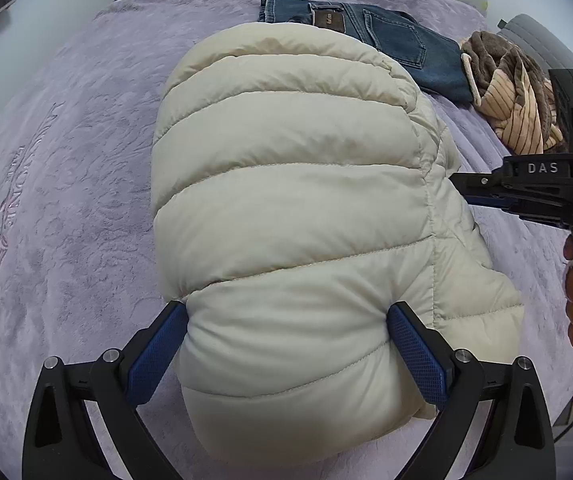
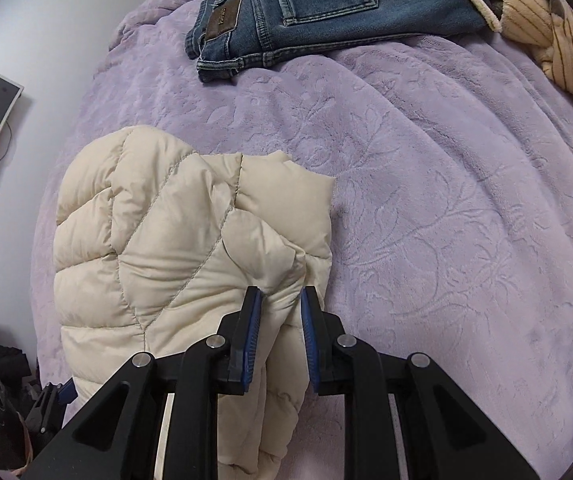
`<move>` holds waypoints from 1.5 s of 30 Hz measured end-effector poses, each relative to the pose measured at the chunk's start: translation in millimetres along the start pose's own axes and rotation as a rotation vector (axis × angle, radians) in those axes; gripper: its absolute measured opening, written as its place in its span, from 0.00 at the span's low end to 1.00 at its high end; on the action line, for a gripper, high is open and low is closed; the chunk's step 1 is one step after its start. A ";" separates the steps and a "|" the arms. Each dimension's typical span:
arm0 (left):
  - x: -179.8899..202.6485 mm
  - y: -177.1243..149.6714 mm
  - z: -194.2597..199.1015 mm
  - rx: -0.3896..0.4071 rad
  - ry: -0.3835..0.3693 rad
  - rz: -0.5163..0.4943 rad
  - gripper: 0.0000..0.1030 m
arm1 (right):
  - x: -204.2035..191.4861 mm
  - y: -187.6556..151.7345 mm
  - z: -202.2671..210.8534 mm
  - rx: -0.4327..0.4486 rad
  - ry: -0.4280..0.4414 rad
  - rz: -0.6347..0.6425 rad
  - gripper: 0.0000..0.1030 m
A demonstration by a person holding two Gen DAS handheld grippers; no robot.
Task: Fold large clothes
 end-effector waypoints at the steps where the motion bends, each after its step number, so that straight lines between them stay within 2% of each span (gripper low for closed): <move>1: -0.9 0.5 0.3 -0.001 -0.001 0.004 0.96 | -1.0 -2.8 5.3 0.000 0.006 -0.007 0.22; 11: -2.6 1.1 3.2 -0.008 -0.002 0.027 0.97 | -41.5 -69.2 43.0 -0.017 0.085 0.052 0.21; 18: -12.7 -0.4 15.7 -0.024 -0.004 0.069 0.96 | -49.3 -102.6 48.8 -0.031 0.058 0.069 0.21; 27: -25.2 -7.2 37.3 -0.042 0.013 0.076 0.96 | -42.5 -110.1 39.2 -0.068 0.022 0.064 0.22; 34: -24.5 -16.2 47.5 -0.074 0.027 0.066 0.96 | -50.5 -112.5 51.0 -0.061 0.024 0.073 0.23; 42: -30.7 -19.2 73.6 -0.035 0.024 0.111 0.99 | -62.7 -112.6 68.3 -0.055 0.030 0.073 0.23; 45: -31.6 -21.6 84.3 -0.020 0.057 0.105 0.99 | -68.6 -113.4 75.7 -0.050 0.029 0.079 0.23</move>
Point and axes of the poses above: each gripper's, at about its wrist camera, not at the fingertips, and z roughly against the way its jaws point, x to its right, y to its top, the point moved 5 cm from there along -z, roughly the way its jaws point, and after that the axes turned 3 degrees about -x, right-handed, at the moved point
